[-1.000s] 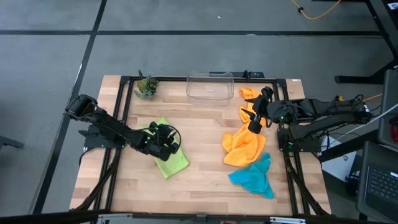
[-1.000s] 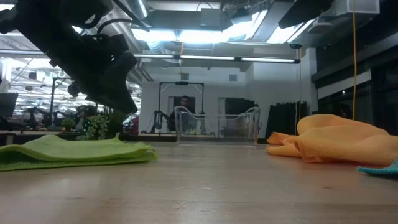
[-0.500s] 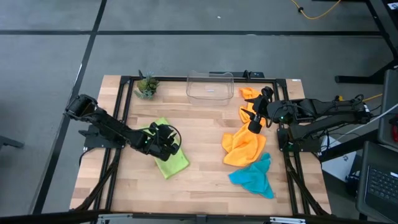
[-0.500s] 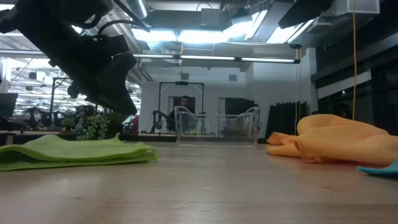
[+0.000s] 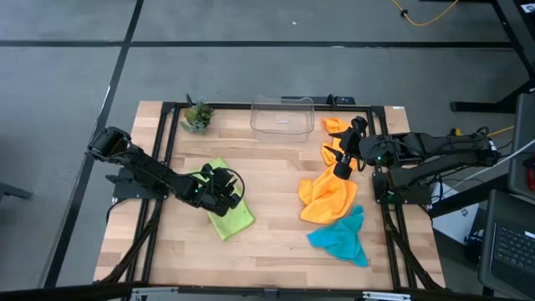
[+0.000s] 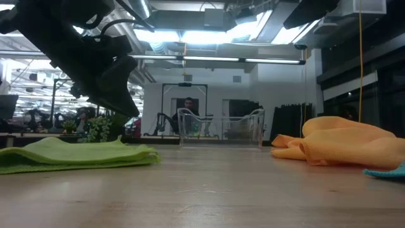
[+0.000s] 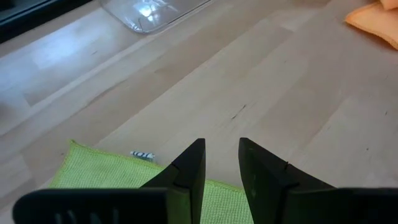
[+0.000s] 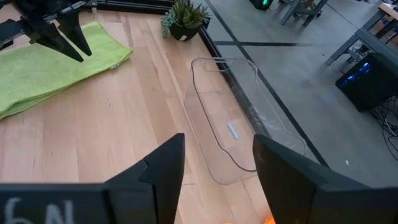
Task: Fold microfiber towels
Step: Fold the green microfiber cloth
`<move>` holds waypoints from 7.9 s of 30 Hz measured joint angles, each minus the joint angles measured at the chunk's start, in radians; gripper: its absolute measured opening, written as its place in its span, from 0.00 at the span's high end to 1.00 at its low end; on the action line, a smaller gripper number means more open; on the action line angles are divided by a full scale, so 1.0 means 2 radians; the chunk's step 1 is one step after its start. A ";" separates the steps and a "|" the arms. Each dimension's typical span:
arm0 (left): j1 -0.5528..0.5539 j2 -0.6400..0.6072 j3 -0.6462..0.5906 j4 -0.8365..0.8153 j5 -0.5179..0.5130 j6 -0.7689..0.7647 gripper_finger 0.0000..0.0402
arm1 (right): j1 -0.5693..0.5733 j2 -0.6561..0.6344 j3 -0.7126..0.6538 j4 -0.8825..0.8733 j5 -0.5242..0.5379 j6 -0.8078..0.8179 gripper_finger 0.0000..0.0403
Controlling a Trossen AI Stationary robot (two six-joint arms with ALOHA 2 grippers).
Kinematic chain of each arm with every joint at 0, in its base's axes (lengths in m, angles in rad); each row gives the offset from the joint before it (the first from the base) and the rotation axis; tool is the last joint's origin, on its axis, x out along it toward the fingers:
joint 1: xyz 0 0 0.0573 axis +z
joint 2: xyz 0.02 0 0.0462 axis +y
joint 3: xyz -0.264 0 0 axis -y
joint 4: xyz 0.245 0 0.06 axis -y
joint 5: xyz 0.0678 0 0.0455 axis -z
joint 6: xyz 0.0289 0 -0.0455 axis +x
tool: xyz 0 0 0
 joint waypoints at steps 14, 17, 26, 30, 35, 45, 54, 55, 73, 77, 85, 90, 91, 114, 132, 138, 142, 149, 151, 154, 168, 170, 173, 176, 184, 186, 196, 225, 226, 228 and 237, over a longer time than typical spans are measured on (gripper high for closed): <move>0.000 0.000 0.000 0.000 0.015 0.000 0.78 | 0.000 0.000 0.000 0.026 0.000 -0.014 0.52; 0.000 0.000 0.000 0.000 0.015 0.000 0.78 | 0.000 0.000 0.000 0.044 0.000 -0.012 0.52; 0.000 0.000 0.000 0.000 0.015 0.000 0.78 | 0.000 0.000 0.000 0.047 0.000 0.017 0.52; 0.000 0.000 0.000 0.000 0.015 0.000 0.78 | 0.000 0.000 0.000 0.051 0.000 0.016 0.52; 0.000 0.000 0.000 0.000 0.015 0.000 0.78 | 0.000 0.000 0.000 0.053 0.000 0.028 0.52; 0.000 0.000 0.000 0.000 0.015 0.000 0.78 | 0.000 0.000 0.000 0.053 0.000 0.028 0.52; 0.000 0.000 0.000 0.000 0.015 0.000 0.78 | 0.000 0.000 0.000 0.053 0.000 0.025 0.52; 0.000 0.000 0.000 0.000 0.015 0.000 0.78 | 0.000 0.000 0.000 0.053 0.000 0.025 0.52; 0.000 0.000 0.000 0.000 0.053 0.000 0.78 | 0.000 0.000 0.000 0.053 0.000 0.043 0.52; 0.000 0.000 0.000 0.000 0.052 0.002 0.78 | 0.000 0.000 0.000 0.053 0.000 0.059 0.52; 0.000 0.000 0.000 0.000 0.053 0.026 0.78 | 0.000 0.000 0.000 0.053 0.000 0.082 0.52; 0.000 0.000 0.000 0.000 0.053 0.026 0.78 | 0.000 0.000 0.000 0.053 0.000 0.081 0.52; 0.000 0.000 0.000 0.000 0.053 0.026 0.78 | 0.000 0.000 0.000 0.053 0.000 0.080 0.52; 0.000 0.000 0.000 0.000 0.052 0.026 0.78 | 0.000 0.000 0.000 0.053 0.000 0.079 0.52; 0.000 0.000 0.000 -0.001 0.107 0.065 0.78 | 0.000 0.140 0.000 0.214 -0.150 0.126 0.52; -0.001 -0.036 0.000 -0.015 0.099 0.079 0.78 | 0.000 0.285 0.000 0.305 -0.191 0.112 0.52; -0.001 -0.076 0.000 -0.035 0.097 0.079 0.78 | 0.000 0.365 0.021 0.359 -0.234 0.120 0.52; -0.007 -0.114 0.000 -0.042 0.097 0.079 0.78 | 0.000 0.498 0.166 0.293 -0.261 0.079 0.52; -0.010 -0.113 0.000 -0.043 0.097 0.079 0.78 | 0.000 0.528 0.211 0.269 -0.261 0.066 0.52; -0.013 -0.113 0.000 -0.050 0.096 0.079 0.78 | 0.000 0.569 0.265 0.229 -0.261 0.064 0.52; -0.007 -0.165 0.000 -0.123 0.062 0.078 0.78 | -0.022 0.723 0.439 0.204 -0.270 0.041 0.52; -0.007 -0.174 0.000 -0.135 0.063 0.078 0.78 | -0.028 0.744 0.463 0.202 -0.277 0.035 0.52; -0.007 -0.182 -0.002 -0.159 0.067 0.075 0.78 | -0.037 0.767 0.493 0.189 -0.279 0.025 0.52; -0.007 -0.188 -0.001 -0.178 0.065 0.054 0.78 | -0.046 0.773 0.501 0.180 -0.282 0.024 0.52; -0.007 -0.189 0.000 -0.192 0.061 0.037 0.78 | -0.060 0.773 0.491 0.125 -0.277 0.043 0.52; -0.007 -0.189 0.000 -0.192 0.061 0.037 0.78 | -0.059 0.771 0.492 0.100 -0.261 0.058 0.52; -0.007 -0.189 0.000 -0.191 0.061 0.035 0.78 | -0.045 0.768 0.492 -0.006 -0.203 0.215 0.52; -0.007 -0.188 0.000 -0.178 0.090 0.042 0.78 | -0.013 0.620 0.469 -0.345 -0.085 0.089 0.52; -0.007 -0.187 0.000 -0.178 0.090 0.042 0.78 | -0.017 0.609 0.454 -0.351 -0.078 0.084 0.52; -0.004 -0.187 0.000 -0.175 0.092 0.042 0.78 | -0.029 0.576 0.408 -0.340 -0.075 0.073 0.52; 0.015 -0.187 0.000 -0.170 0.118 0.076 0.78 | -0.101 0.424 0.130 0.010 -0.218 -0.052 0.52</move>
